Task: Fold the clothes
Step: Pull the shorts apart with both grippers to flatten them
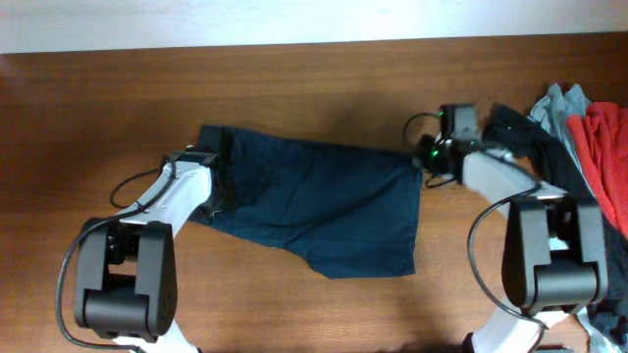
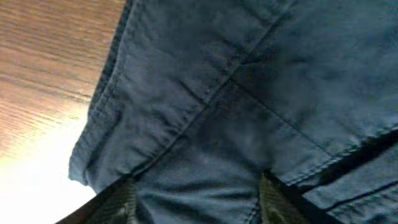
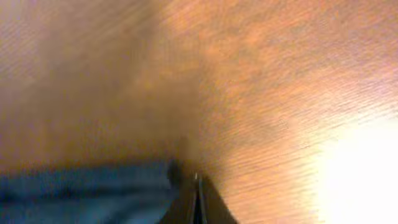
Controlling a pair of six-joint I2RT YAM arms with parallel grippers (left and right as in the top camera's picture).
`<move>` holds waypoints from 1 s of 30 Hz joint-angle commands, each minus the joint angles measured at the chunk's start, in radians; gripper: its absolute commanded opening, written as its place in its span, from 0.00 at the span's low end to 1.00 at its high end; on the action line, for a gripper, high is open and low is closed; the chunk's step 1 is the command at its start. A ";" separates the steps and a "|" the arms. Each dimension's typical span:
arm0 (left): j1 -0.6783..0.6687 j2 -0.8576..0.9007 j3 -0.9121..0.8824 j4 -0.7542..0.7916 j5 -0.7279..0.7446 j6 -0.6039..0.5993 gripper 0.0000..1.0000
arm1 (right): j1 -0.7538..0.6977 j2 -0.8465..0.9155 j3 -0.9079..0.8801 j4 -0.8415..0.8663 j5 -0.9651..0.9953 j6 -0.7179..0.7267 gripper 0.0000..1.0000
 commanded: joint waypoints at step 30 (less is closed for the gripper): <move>0.002 0.250 0.360 0.380 0.127 0.554 0.70 | -0.001 0.010 -0.067 -0.085 -0.209 -0.129 0.68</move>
